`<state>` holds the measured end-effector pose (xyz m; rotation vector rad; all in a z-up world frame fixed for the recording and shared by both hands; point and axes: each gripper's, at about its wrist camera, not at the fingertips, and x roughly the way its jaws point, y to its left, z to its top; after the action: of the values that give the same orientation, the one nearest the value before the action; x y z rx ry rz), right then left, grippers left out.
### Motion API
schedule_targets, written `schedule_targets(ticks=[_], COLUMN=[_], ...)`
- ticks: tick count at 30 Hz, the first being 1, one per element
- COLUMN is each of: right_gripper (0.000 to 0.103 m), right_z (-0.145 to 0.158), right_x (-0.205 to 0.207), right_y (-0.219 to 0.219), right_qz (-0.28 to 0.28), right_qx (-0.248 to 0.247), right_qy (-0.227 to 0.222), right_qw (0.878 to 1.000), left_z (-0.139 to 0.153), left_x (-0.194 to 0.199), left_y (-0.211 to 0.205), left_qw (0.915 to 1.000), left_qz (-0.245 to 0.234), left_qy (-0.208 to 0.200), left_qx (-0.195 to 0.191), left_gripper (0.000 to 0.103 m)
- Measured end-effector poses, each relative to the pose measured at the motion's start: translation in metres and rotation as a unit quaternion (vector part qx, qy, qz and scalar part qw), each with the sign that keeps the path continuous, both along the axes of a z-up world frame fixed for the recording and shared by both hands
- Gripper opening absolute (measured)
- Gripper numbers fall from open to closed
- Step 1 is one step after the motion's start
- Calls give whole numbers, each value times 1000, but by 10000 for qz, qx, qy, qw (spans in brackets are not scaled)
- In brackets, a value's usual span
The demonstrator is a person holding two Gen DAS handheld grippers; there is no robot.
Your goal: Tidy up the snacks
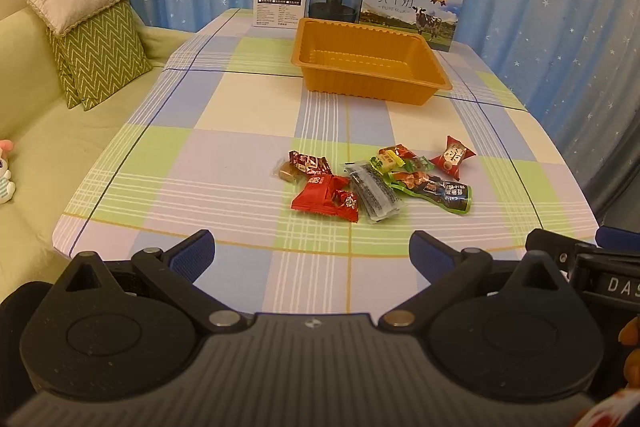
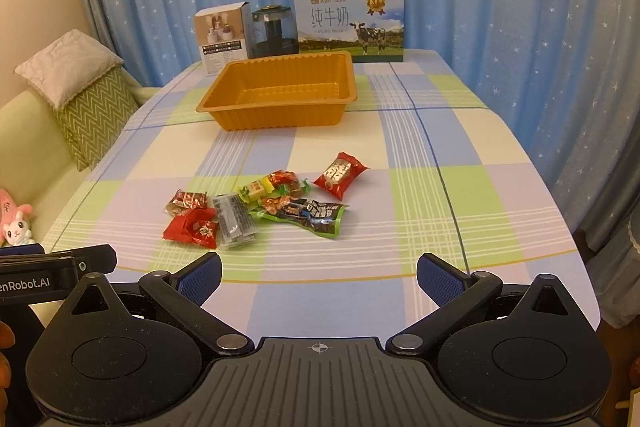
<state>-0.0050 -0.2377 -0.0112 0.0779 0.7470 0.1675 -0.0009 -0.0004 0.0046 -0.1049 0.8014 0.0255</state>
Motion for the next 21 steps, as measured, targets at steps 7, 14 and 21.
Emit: schedule_targets(ticks=[7,14,21], right_gripper=[103,103,103], right_z=[2,1,1], right_x=[-1,0,0], right_y=[0,-1,-1], right_qz=[-10,-11,-8], right_qx=[0,-8,-12], right_qy=[-12,-12,-12], right_qw=[10000,10000,10000], left_z=[1,2,1], left_x=[1,1,0], left_y=[-1,-1,0], left_qw=[10000,10000,10000], left_qz=[-11,-22,-28], left_qy=[-8,-21,-23], left_qx=[1,5,-6], left_gripper=[103,103,103])
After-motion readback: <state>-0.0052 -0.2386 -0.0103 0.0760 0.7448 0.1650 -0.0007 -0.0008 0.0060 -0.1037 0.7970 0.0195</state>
